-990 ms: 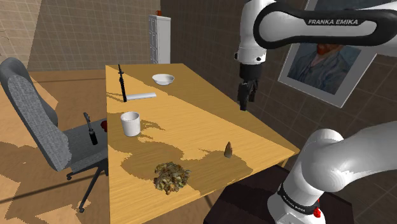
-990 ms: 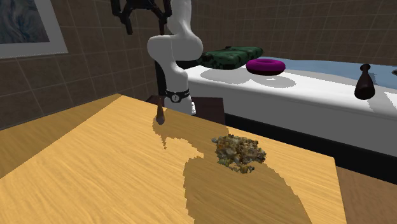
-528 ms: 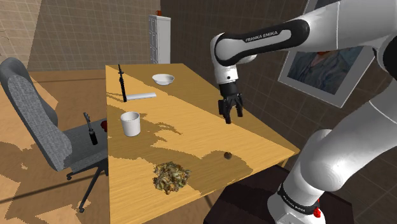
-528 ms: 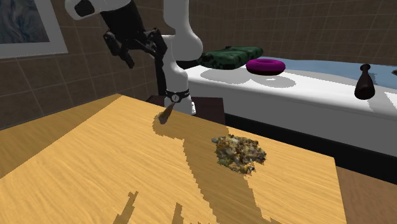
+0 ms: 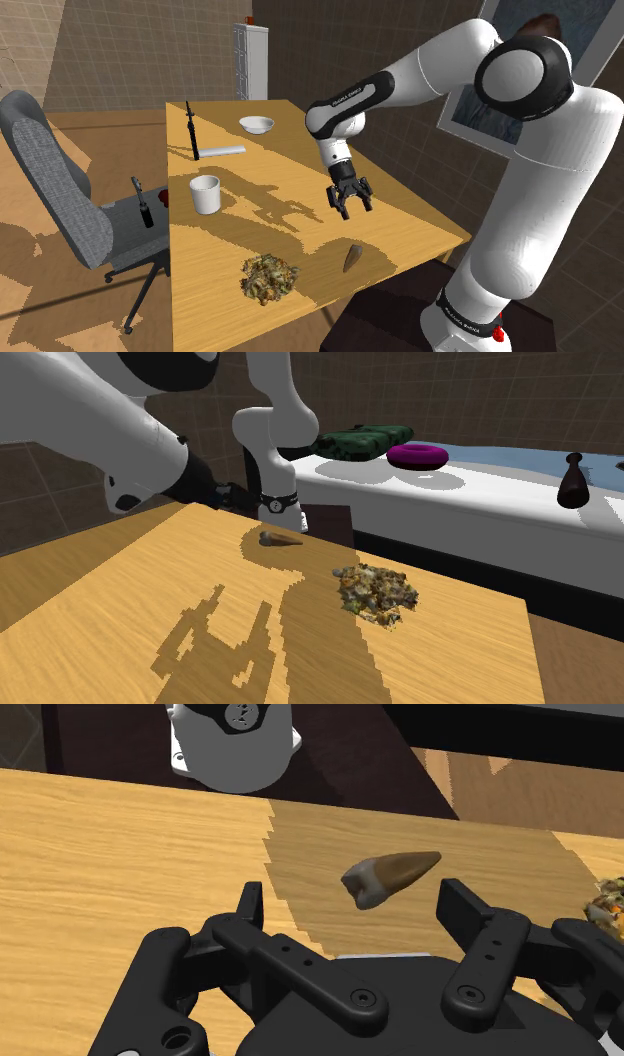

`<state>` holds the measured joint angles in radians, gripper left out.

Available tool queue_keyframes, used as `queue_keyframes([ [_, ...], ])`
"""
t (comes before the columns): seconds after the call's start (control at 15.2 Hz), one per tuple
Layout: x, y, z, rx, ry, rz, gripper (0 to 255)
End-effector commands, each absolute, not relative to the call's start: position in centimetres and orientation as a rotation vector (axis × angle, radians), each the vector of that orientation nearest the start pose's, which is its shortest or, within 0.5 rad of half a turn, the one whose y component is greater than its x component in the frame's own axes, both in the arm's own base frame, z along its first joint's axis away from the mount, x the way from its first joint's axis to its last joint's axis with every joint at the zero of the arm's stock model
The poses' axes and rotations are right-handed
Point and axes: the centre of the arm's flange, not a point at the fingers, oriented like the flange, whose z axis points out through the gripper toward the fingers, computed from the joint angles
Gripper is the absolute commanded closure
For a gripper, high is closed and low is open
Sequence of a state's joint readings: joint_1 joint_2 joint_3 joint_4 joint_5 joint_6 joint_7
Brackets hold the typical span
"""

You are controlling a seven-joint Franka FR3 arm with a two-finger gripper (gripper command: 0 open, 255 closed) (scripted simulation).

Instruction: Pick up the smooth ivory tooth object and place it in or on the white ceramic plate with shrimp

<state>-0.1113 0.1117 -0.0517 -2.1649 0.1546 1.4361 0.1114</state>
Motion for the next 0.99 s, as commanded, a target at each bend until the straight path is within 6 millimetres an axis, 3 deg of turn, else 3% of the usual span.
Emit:
queue_keyframes([
  [0.0, 43.8, -5.3, 29.6, -2.650, 0.464, 1.254, 0],
  [0.46, 41.3, -4.3, 27.4, -2.650, 0.464, 1.254, 0],
  [0.92, 41.3, -4.3, 27.5, -2.650, 0.464, 1.254, 0],
])
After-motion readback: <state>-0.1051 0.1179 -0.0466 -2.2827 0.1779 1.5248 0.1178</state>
